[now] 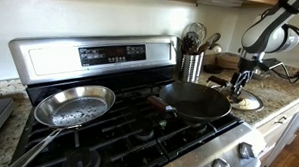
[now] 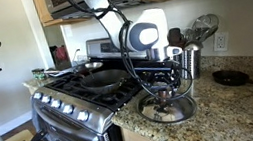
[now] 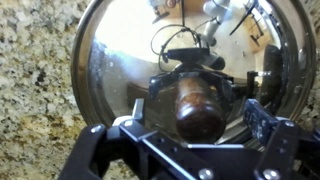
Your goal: Place the lid on the wok
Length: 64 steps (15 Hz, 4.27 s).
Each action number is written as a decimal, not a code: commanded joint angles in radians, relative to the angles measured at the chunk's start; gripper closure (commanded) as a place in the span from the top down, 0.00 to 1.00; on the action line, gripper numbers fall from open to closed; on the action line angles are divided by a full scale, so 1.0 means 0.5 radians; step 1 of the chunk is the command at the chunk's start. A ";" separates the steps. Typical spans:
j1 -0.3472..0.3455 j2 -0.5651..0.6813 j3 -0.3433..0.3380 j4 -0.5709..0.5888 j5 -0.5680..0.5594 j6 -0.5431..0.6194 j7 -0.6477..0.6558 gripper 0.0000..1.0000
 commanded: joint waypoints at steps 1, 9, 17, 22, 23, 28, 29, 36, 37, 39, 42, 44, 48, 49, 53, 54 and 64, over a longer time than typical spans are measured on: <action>-0.025 -0.020 0.040 0.004 0.054 -0.035 -0.018 1.00; -0.035 -0.016 0.043 0.009 0.073 -0.080 -0.025 0.67; -0.027 -0.050 0.007 -0.028 0.034 -0.041 -0.021 0.27; -0.018 -0.115 0.015 -0.071 0.017 -0.036 -0.061 0.20; -0.006 -0.130 0.006 -0.080 -0.004 -0.036 -0.048 0.20; 0.063 -0.350 -0.061 -0.167 -0.154 -0.091 0.062 0.20; 0.072 -0.398 -0.071 -0.179 -0.177 -0.115 0.081 0.20; 0.126 -0.829 -0.124 -0.222 -0.338 -0.370 0.199 0.20; 0.132 -0.875 -0.129 -0.217 -0.367 -0.405 0.221 0.20; 0.143 -0.956 -0.127 -0.199 -0.382 -0.479 0.230 0.20; 0.181 -1.041 -0.107 -0.159 -0.368 -0.584 0.252 0.20; 0.229 -1.061 -0.080 -0.131 -0.345 -0.620 0.300 0.20; 0.351 -1.037 -0.011 -0.106 -0.303 -0.604 0.376 0.20; 0.381 -1.030 0.006 -0.105 -0.292 -0.600 0.383 0.20; 0.502 -0.990 0.105 -0.093 -0.268 -0.593 0.445 0.20; 0.532 -0.980 0.135 -0.097 -0.273 -0.590 0.472 0.20; 0.717 -0.815 0.306 -0.197 -0.190 -0.471 0.419 0.20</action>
